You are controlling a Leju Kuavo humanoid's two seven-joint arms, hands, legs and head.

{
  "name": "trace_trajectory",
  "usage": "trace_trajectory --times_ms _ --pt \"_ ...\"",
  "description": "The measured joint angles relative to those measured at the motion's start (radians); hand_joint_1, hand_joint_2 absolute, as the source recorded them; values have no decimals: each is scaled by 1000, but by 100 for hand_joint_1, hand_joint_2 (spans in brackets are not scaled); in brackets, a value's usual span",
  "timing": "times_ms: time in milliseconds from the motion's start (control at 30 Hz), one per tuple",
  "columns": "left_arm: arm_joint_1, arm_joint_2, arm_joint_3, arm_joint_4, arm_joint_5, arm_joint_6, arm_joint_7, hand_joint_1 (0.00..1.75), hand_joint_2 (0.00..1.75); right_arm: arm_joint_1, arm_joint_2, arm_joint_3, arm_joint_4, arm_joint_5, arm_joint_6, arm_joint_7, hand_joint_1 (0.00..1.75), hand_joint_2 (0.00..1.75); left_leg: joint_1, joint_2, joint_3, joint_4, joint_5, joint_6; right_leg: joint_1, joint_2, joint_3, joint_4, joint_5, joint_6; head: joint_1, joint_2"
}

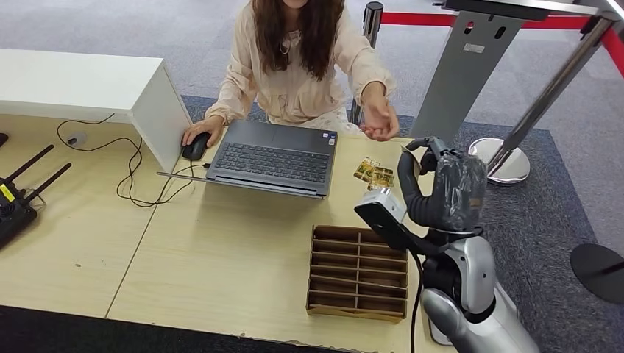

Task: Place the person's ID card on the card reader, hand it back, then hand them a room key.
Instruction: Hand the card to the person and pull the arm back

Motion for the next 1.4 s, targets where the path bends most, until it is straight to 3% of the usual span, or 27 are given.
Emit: trace_trajectory --times_ms 367,667,733,767,867,900,1167,1400 --pt "0 0 -7 0 3 -6 -18 0 0 -121 66 104 169 -30 -32 -41 175 175 0 0 0 0 0 0 0 0 0 0 0 0 0 0" --pt "0 -4 -9 0 2 -6 -22 0 0 -161 124 160 280 -26 -61 -59 168 175 0 0 0 0 0 0 0 0 0 1 0 0 0 0" --pt "0 -4 -9 0 2 -6 -22 0 0 -164 132 166 294 -25 -62 -59 153 175 0 0 0 0 0 0 0 0 0 1 0 0 0 0" --pt "1 -4 -9 0 2 -6 -22 0 0 -165 135 168 300 -25 -62 -59 130 175 0 0 0 0 0 0 0 0 0 1 0 0 0 0" --pt "1 -4 -9 0 2 -6 -22 0 0 -165 141 176 317 -25 -67 -60 21 175 0 0 0 0 0 0 0 0 0 1 0 0 0 0" --pt "1 -4 -9 0 2 -6 -22 0 0 -165 143 178 321 -26 -70 -61 2 175 0 0 0 0 0 0 0 0 -1 1 0 0 0 0" --pt "2 -4 -9 0 12 -5 -11 0 0 -123 143 194 318 -24 -98 -79 0 175 0 0 0 0 0 0 0 0 -1 1 0 0 0 0" --pt "6 -4 -9 0 30 -5 21 0 0 -19 90 188 179 62 -24 -39 0 175 0 0 0 0 0 0 0 0 -1 0 0 0 0 0"
